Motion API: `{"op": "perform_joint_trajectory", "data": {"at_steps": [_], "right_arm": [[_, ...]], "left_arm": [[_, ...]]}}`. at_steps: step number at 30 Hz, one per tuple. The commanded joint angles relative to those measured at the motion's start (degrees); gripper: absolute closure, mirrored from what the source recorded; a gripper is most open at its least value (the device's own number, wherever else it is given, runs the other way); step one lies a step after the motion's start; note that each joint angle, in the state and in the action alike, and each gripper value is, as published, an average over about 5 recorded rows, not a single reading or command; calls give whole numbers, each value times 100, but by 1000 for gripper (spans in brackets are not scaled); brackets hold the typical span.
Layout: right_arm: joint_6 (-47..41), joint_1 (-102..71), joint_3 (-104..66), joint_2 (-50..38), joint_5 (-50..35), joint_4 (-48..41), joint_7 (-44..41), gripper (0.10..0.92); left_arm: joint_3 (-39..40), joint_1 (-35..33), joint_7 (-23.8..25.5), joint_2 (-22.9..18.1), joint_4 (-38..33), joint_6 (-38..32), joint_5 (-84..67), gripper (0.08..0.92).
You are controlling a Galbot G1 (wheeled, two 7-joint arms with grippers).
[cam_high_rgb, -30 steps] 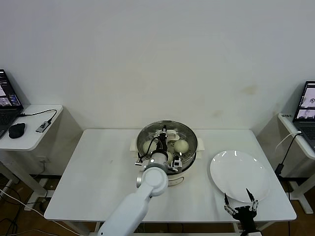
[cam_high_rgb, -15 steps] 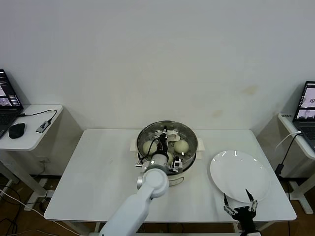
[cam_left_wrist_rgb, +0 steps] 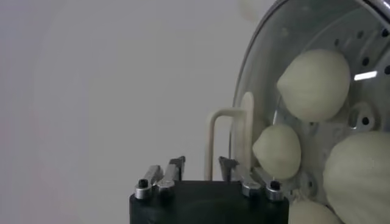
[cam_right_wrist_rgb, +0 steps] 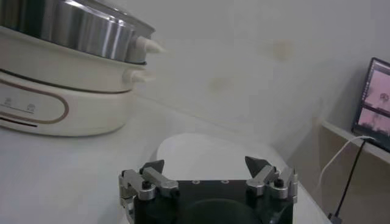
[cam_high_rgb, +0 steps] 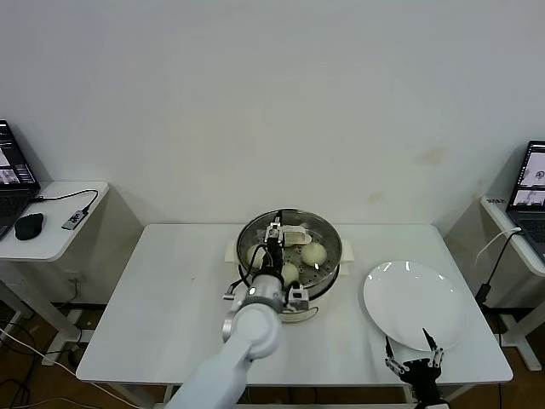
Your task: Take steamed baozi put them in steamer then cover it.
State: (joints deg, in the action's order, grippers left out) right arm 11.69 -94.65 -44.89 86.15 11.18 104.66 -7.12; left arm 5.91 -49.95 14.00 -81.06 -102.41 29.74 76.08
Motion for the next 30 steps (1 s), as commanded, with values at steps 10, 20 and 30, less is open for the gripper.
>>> {"op": "perform_joint_trajectory", "data": {"at_steps": [10, 20, 30], "right_arm": [[70, -90, 220, -61, -78, 123, 35, 203], [44, -316, 500, -547, -848, 446, -45, 203], [93, -524, 710, -848, -1238, 509, -212, 203]], "left_arm": [[-2504, -3856, -3076, 1434, -2762, -2554, -6121, 178], [-3574, -5145, -3165, 887, -2276, -3324, -9602, 177], [-3486, -5674, -2577, 379, -1829, -3695, -9675, 177]]}}
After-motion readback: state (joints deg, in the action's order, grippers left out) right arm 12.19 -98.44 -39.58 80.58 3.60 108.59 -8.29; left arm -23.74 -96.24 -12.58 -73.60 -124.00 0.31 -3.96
